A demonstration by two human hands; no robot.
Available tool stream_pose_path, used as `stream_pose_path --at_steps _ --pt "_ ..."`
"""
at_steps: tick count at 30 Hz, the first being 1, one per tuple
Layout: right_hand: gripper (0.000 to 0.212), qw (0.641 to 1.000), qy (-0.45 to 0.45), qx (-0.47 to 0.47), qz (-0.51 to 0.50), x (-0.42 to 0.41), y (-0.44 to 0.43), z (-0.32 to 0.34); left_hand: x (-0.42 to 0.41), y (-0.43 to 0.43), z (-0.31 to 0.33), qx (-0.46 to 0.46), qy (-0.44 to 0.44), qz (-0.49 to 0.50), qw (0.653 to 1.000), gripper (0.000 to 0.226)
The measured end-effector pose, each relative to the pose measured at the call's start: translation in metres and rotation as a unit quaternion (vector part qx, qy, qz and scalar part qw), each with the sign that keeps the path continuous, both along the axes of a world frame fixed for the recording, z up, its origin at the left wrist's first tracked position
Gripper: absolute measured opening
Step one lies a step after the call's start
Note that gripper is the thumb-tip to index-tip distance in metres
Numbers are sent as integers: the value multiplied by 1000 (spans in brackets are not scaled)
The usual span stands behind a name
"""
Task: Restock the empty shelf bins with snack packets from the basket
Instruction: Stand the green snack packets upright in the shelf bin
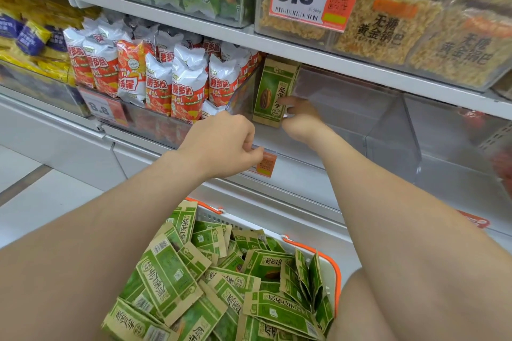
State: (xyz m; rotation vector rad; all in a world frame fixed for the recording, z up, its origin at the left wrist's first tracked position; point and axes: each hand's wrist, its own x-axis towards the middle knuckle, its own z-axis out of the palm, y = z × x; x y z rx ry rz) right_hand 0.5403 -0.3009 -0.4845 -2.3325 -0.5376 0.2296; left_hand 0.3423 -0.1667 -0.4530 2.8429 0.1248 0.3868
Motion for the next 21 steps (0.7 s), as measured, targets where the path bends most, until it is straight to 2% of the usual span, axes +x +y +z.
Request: stream_pose_path --at_steps 5,9,12,14,17,21 --pt "56 996 -26 -64 51 -3 -3 -2 -1 -3 4 15 8 -4 1000 34" --pt "47 986 -111 -103 66 -22 -6 6 -6 -6 6 20 60 -17 998 38" --pt "40 961 -250 -71 95 -50 -11 20 -10 -10 5 28 174 -55 983 34" --pt "36 937 -314 -34 150 -71 -16 31 -12 -12 0 1 297 -77 952 29" --pt "27 909 -343 17 236 -105 -21 50 -17 -10 -9 5 426 -70 902 33" --pt "23 880 -332 -26 338 -140 -27 59 -27 -8 -14 71 466 -51 880 42"
